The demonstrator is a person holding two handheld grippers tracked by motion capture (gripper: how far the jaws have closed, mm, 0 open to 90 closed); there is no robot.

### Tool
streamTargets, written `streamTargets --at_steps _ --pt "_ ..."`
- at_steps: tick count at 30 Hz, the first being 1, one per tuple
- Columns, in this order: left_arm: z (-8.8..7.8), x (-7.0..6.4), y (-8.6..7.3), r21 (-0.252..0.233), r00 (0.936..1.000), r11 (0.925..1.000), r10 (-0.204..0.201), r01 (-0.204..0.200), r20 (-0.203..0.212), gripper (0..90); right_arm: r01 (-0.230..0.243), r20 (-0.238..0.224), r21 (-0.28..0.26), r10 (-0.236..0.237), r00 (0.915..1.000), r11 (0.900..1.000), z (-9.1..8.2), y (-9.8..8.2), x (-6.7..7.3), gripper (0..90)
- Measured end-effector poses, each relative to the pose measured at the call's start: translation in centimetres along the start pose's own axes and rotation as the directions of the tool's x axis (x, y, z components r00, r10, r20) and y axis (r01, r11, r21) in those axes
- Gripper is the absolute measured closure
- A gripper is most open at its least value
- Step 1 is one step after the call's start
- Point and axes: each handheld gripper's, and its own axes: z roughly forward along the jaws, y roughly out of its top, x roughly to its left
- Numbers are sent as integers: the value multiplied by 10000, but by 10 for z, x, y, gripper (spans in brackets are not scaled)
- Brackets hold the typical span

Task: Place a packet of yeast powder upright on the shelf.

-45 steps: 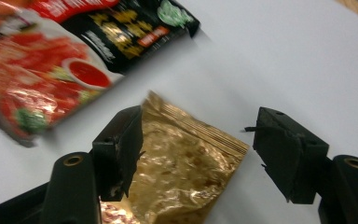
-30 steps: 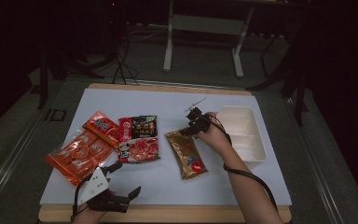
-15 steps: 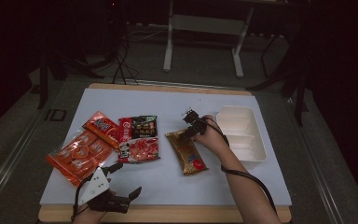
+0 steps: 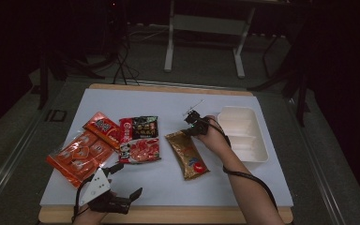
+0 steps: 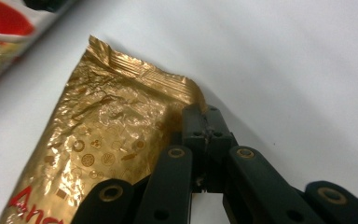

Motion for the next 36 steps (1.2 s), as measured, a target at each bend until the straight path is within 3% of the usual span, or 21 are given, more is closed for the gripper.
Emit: streamTargets --at_steps 12,20,25,32,36 --pt "1 0 0 39 10000 10000 18 -18 -7 17 800 -421 -963 -844 9955 9921 -31 6 19 900" --pt "1 0 -1 71 10000 10000 -13 13 3 17 919 -630 -1559 -1027 9927 9835 -50 0 16 900" --pt "2 0 -1 91 10000 10000 -35 35 12 17 1166 -720 -2033 -1336 9884 9721 -69 -7 17 900" --pt "3 0 -1 148 10000 9999 6 -6 20 17 1553 -861 -2848 -1866 9787 9459 -99 -18 20 900" --pt "3 0 -1 154 10000 9999 -17 17 24 17 1726 -896 -3024 -2083 9740 9374 -110 -23 21 900"
